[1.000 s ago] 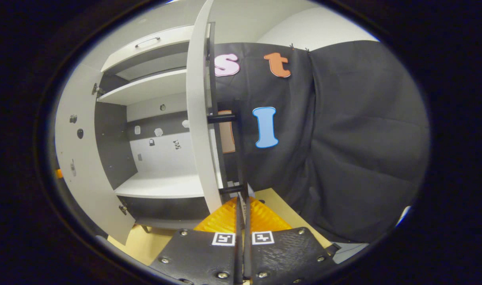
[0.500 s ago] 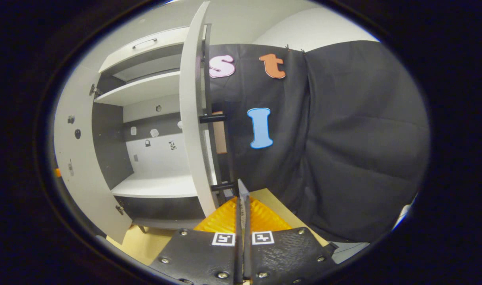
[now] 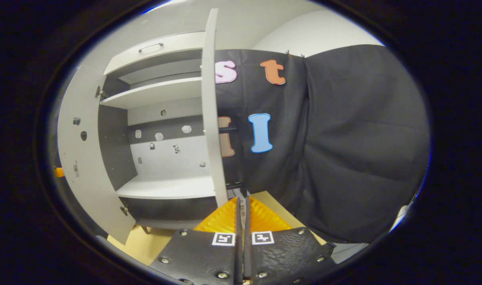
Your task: Open the right door of the double-door shoe cabinet with the right hand, and open the left door with the left hand.
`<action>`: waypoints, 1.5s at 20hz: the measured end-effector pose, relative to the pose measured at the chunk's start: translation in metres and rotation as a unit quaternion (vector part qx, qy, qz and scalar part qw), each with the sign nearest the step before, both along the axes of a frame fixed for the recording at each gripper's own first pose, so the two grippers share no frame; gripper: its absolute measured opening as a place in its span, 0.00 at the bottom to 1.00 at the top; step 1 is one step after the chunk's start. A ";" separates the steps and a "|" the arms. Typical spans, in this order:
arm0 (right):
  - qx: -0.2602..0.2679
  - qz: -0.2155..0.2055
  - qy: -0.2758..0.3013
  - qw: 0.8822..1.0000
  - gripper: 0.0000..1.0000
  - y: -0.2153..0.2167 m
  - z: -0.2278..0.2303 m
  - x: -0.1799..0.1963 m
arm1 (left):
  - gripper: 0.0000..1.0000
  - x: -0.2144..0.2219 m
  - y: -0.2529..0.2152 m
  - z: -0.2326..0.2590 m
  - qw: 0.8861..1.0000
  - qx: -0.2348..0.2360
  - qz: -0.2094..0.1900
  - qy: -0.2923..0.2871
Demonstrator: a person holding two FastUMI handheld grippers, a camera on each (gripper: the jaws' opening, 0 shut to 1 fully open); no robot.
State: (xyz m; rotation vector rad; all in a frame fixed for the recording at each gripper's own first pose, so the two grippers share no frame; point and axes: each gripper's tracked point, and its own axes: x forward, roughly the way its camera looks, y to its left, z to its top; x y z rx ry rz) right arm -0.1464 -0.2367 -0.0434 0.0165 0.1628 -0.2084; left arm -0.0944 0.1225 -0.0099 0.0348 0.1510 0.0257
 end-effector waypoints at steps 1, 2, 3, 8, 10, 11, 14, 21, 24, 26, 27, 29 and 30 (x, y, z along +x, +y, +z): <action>-0.002 0.005 -0.001 1.000 0.01 0.006 0.003 -0.001 | 0.40 -0.004 -0.002 0.002 1.000 -0.005 -0.001 0.000; -0.003 0.012 -0.001 1.000 0.01 0.013 0.004 -0.001 | 0.40 -0.009 -0.005 0.004 1.000 -0.011 -0.002 0.000; -0.001 0.020 -0.002 1.000 0.01 0.022 0.006 -0.002 | 0.40 -0.012 -0.009 0.007 1.000 -0.019 -0.004 0.000; 0.012 0.061 -0.015 0.998 0.01 0.067 0.021 0.001 | 0.39 -0.027 -0.039 0.022 0.999 -0.022 -0.033 -0.014; 0.007 0.083 -0.016 0.996 0.01 0.087 0.024 0.007 | 0.39 -0.031 -0.060 0.028 0.998 -0.029 -0.057 -0.021; -0.001 0.090 -0.016 0.996 0.01 0.095 0.025 0.009 | 0.39 -0.032 -0.070 0.030 0.997 -0.035 -0.069 -0.023; -0.018 0.114 -0.015 0.993 0.01 0.121 0.023 0.019 | 0.39 -0.029 -0.098 0.030 0.993 -0.055 -0.099 -0.026; -0.014 0.152 -0.057 0.987 0.01 0.173 0.059 0.034 | 0.39 -0.006 -0.151 0.037 0.986 -0.047 -0.157 -0.043; -0.011 0.158 -0.079 0.984 0.01 0.181 0.080 0.035 | 0.39 0.006 -0.172 0.040 0.983 -0.028 -0.174 -0.058; -0.002 0.161 -0.089 0.983 0.04 0.184 0.089 0.036 | 0.39 0.012 -0.187 0.045 0.980 -0.024 -0.184 -0.065; 0.002 0.161 -0.093 0.983 0.04 0.184 0.094 0.037 | 0.39 0.015 -0.193 0.049 0.980 -0.027 -0.187 -0.069; 0.007 0.160 -0.095 0.983 0.05 0.184 0.096 0.037 | 0.39 0.020 -0.205 0.051 0.978 -0.033 -0.193 -0.071; 0.008 0.161 -0.095 0.982 0.05 0.184 0.096 0.038 | 0.39 0.021 -0.209 0.050 0.977 -0.033 -0.198 -0.069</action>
